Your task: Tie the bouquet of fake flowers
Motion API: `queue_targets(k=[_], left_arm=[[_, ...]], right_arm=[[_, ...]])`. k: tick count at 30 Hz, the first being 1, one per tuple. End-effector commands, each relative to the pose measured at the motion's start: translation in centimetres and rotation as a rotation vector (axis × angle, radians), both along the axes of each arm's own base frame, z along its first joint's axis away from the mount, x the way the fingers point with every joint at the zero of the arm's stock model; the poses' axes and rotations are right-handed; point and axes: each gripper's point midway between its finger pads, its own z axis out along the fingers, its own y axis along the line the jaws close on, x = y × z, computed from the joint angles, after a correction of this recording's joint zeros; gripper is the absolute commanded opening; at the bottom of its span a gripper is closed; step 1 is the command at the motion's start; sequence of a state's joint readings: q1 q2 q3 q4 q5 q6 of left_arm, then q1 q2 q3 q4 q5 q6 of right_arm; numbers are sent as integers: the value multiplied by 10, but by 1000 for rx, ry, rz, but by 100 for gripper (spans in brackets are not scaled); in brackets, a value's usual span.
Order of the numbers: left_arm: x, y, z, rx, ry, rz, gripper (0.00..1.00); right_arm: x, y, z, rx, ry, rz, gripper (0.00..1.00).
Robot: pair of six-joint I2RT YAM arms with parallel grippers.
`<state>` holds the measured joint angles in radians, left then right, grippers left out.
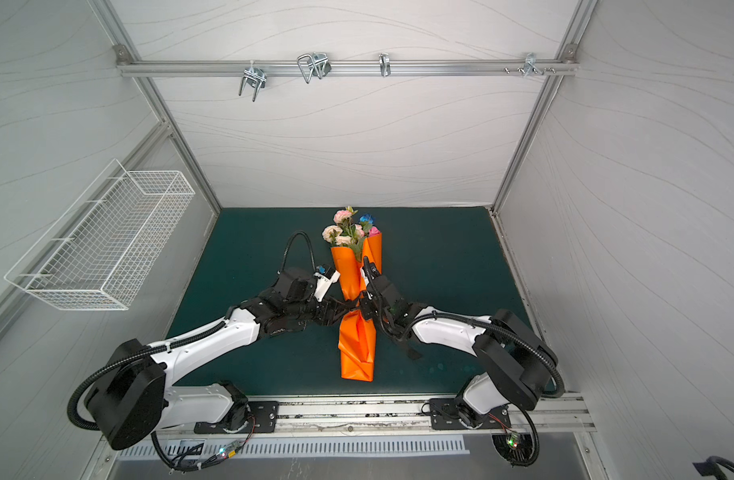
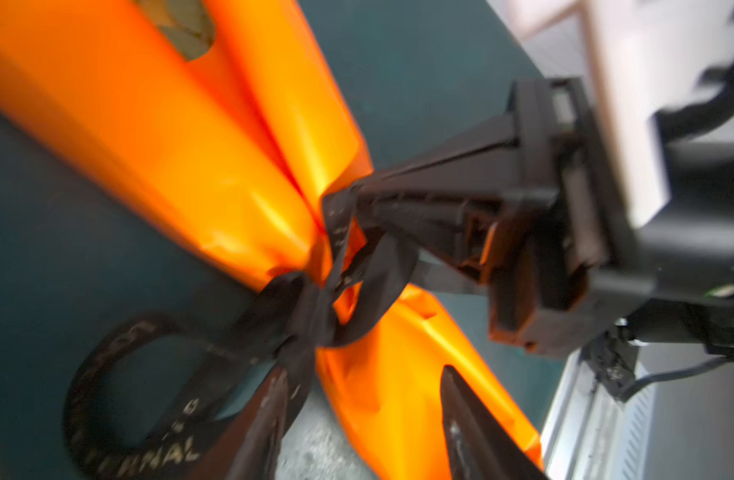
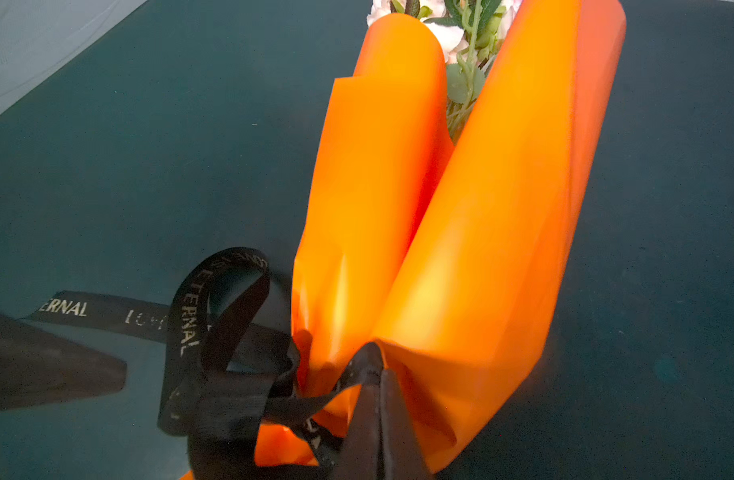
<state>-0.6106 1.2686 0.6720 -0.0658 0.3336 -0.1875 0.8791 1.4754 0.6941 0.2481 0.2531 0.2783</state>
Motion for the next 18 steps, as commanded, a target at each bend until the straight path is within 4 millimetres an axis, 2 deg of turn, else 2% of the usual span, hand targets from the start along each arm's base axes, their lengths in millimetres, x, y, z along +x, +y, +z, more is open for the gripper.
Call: queue_targets(k=[1,5,8,18], left_arm=[[6,16,-10,50,-13,94,54],[-2,24,-27,46,17,124,54],[0,28,-32,73,5,133,54],[9,14,-38,96,6,60,54]], right_arm=[[2,3,17,60,-19,-7,0],[1,5,20,74,-16,1,0],[0,6,20,77,-15,5,0],[0,6,21,79,-16,9,0]])
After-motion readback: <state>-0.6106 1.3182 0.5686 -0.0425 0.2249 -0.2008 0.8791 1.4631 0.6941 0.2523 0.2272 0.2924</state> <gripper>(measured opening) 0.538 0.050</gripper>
